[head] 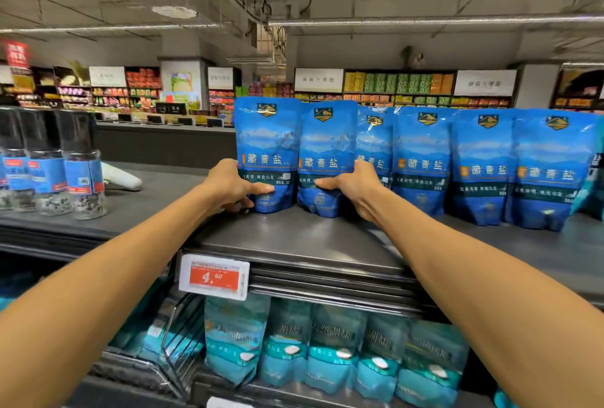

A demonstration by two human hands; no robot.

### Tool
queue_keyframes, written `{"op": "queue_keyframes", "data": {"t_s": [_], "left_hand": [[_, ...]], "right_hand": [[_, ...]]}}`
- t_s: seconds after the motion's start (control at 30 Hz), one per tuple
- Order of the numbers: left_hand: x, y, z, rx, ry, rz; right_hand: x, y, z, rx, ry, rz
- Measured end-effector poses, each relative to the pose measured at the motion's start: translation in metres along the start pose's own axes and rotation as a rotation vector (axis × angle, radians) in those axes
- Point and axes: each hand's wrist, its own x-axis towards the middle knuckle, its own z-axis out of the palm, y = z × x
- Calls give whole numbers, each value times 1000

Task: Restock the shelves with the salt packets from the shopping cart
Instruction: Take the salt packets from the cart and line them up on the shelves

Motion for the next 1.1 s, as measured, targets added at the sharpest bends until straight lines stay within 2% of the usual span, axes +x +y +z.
{"op": "queue_keyframes", "data": {"t_s": [0.4,0.53,0.63,0.73,0.8,0.9,1.0,1.1], "left_hand": [[-8,-2,3,78,51,45],[-5,-3,4,59,84,63],[-9,0,3,30,248,0],[-22,3,-2,-26,470,43],[-34,6,-2,-95,552,75],[-63,16,10,-185,534,149],[-100,35,35,-275,463,288],[-136,59,64,-378,375,351]], "right_hand": [[-10,-2,-10,-142,106,-60],[-12,-1,-15,-202,31,-45],[-16,-3,-25,-238,10,-69],[-28,-7,-42,-265,-25,-61],[-39,-8,-58,-233,-14,-56],[-63,-9,-83,-211,56,-91],[-95,-10,-112,-199,133,-202],[-133,-8,-139,-132,171,-313]]}}
